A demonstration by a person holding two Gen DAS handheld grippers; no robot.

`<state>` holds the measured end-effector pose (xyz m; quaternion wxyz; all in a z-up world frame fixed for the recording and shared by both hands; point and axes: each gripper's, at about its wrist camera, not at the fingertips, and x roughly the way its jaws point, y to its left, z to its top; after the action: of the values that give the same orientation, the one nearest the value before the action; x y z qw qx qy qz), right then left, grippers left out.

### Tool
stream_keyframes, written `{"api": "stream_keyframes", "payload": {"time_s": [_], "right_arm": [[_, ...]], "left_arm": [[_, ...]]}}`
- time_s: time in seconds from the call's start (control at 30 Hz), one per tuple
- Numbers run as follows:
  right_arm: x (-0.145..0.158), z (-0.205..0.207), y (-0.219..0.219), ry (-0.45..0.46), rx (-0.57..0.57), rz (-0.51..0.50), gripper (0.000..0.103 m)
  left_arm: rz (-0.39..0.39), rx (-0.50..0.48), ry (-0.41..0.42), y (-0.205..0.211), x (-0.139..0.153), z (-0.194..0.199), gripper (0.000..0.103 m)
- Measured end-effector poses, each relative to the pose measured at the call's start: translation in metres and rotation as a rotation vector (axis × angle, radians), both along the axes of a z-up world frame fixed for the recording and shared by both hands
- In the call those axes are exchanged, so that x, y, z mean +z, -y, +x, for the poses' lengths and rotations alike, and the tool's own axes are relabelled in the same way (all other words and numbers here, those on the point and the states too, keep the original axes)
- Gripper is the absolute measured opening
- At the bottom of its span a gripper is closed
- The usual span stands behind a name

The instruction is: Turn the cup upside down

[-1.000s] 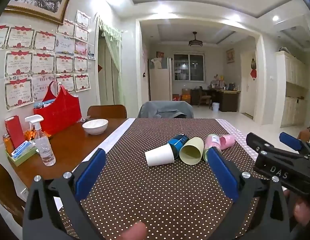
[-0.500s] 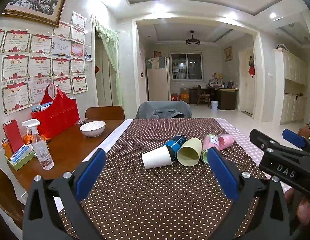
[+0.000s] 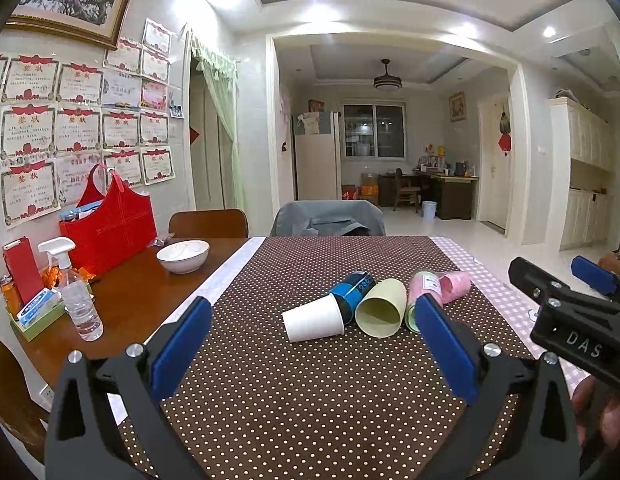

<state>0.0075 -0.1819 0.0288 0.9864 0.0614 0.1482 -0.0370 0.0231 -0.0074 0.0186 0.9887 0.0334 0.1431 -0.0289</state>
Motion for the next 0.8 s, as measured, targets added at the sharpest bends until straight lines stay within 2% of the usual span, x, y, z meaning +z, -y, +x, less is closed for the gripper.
{"api": "stream_keyframes", "payload": {"time_s": [0.57, 0.8], "right_arm": [[-0.002, 0.011, -0.005, -0.005, 0.018, -0.021, 0.097], [-0.008, 0.028, 0.000, -0.035, 0.026, -0.026, 0.097]], "left_arm": [[-0.005, 0.001, -0.014, -0.002, -0.002, 0.010, 0.099], [0.010, -0.020, -0.038, 0.005, -0.005, 0.029, 0.099]]}}
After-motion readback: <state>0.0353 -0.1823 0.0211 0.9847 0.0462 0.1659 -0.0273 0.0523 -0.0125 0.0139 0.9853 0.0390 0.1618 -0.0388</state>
